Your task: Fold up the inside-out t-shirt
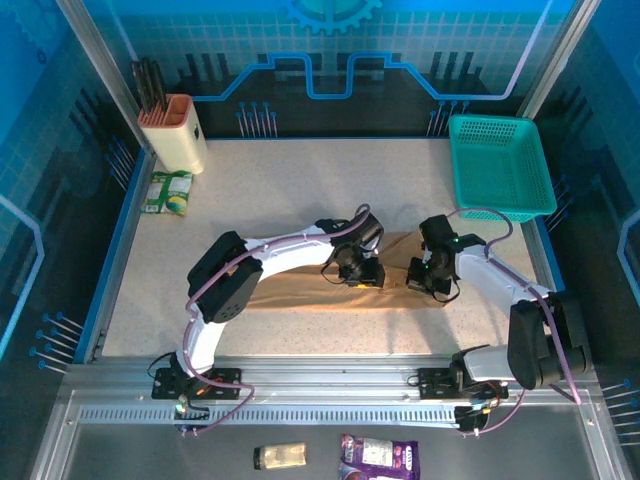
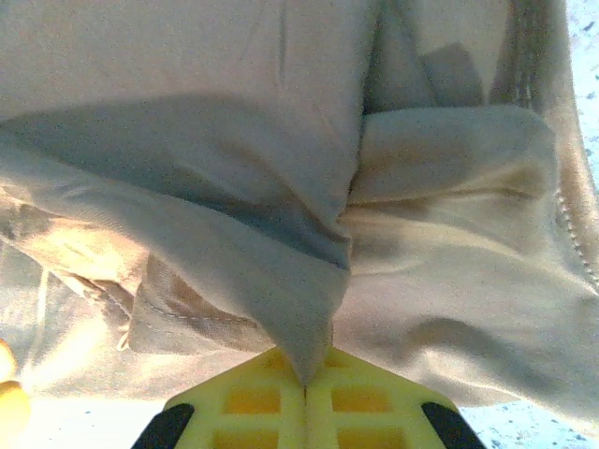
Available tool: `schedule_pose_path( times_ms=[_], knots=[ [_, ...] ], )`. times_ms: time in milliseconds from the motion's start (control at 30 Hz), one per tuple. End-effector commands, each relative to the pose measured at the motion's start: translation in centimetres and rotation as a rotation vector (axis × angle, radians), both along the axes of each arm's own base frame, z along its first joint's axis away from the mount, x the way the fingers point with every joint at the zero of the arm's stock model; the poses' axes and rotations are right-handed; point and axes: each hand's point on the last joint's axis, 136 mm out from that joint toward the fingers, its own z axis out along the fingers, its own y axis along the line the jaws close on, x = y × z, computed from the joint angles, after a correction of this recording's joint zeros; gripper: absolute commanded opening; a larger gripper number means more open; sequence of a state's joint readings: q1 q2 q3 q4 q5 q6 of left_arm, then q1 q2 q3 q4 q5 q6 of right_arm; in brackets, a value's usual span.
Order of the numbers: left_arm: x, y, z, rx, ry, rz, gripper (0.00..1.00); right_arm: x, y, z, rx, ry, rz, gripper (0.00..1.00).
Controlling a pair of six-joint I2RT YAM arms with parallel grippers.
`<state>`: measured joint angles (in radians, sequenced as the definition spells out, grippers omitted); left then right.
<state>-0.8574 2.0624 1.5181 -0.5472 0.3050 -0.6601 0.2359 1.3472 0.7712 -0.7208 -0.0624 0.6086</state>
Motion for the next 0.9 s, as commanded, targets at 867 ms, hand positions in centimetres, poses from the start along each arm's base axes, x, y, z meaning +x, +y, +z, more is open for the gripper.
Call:
schedule_pose_path(
  times_ms=[867],
  knots=[
    [-0.3, -2.3, -3.0, 0.044, 0.106, 0.094, 0.31, -1.0, 0.2, 1.1, 0.057, -0.044, 0.013, 0.01]
  ],
)
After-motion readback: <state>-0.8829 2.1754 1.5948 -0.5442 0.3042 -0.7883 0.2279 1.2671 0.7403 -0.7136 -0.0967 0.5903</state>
